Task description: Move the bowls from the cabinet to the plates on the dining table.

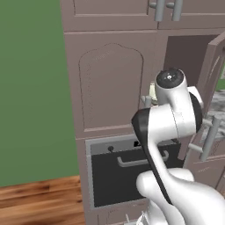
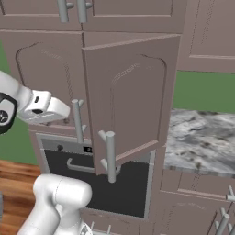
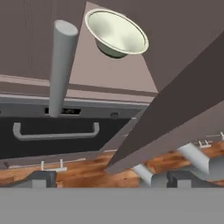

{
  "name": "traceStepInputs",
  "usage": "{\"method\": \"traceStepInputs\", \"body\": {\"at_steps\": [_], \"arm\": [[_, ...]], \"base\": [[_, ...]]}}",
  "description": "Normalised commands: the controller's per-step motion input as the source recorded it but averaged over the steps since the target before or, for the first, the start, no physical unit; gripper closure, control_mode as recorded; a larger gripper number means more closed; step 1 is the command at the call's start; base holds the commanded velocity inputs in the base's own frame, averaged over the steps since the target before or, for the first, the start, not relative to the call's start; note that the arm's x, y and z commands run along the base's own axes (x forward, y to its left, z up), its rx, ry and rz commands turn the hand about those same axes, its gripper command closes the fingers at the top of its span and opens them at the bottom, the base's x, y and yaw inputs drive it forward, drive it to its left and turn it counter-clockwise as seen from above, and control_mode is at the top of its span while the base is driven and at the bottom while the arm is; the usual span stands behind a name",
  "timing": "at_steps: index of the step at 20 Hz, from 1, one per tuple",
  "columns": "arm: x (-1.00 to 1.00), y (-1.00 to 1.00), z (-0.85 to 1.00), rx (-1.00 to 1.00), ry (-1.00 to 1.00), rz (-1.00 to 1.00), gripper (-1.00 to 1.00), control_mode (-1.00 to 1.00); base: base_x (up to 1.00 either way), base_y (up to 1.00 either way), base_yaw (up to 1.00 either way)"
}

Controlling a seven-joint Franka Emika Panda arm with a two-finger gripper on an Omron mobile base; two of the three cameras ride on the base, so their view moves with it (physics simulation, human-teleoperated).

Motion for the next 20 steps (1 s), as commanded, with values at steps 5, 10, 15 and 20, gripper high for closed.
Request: {"method": "traceStepInputs", "body": {"at_steps": [5, 10, 15, 20], "arm": [[0.35, 0.00, 0.00, -0.16, 0.08, 0.02, -1.00, -1.00], [0.44, -0.07, 0.00, -0.26, 0.04, 0.03, -1.00, -1.00], [0.45, -0.22, 0.00, -0.22, 0.02, 0.02, -1.00, -1.00], [0.36, -0.27, 0.00, -0.15, 0.02, 0.03, -1.00, -1.00]], "base": [[0.00, 0.00, 0.00], [0.00, 0.00, 0.00], [0.00, 0.00, 0.00], [0.00, 0.00, 0.00]]}}
